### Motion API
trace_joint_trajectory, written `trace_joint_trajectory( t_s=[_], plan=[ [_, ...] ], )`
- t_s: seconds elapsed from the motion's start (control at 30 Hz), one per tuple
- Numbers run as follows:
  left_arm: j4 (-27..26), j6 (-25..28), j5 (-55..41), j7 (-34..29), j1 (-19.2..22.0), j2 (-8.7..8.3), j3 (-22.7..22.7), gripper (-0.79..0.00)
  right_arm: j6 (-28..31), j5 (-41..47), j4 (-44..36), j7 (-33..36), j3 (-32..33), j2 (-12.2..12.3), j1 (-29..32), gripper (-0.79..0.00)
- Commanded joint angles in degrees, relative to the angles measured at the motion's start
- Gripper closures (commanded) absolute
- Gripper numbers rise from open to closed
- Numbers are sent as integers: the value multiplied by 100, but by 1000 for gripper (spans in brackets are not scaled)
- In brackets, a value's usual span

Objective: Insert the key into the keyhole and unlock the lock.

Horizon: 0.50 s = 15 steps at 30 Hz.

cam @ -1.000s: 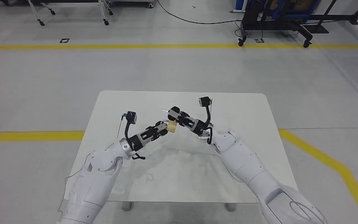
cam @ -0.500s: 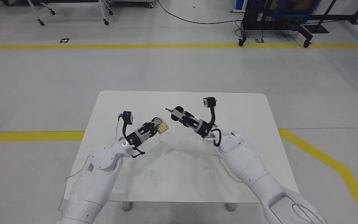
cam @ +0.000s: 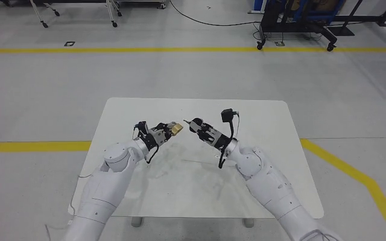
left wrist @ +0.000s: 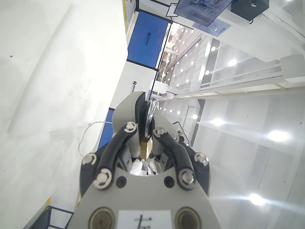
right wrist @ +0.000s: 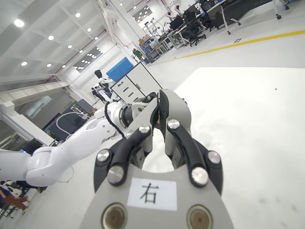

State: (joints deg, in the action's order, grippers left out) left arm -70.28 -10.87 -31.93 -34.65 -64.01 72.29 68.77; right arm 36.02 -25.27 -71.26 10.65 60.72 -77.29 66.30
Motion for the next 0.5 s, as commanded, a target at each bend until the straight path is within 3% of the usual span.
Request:
trace_joint_trajectory(
  t_s=[0.0, 0.23, 0.33, 0.47],
  plan=[
    [-26, 32, 277, -12, 51, -13, -41, 0, 3, 27, -107, -7, 28, 8, 52, 0],
    [-26, 32, 277, -12, 51, -13, -41, 0, 3, 27, -107, -7, 28, 8, 52, 0],
    [-121, -128, -366, -21, -96, 21, 40, 0, -31, -18, -112, -12, 35, 11, 50, 0],
    [-177, -756, -1065, -94, -229, 10, 255, 0, -504, -1743, -557, -330, 168, 102, 43, 0]
  ],
)
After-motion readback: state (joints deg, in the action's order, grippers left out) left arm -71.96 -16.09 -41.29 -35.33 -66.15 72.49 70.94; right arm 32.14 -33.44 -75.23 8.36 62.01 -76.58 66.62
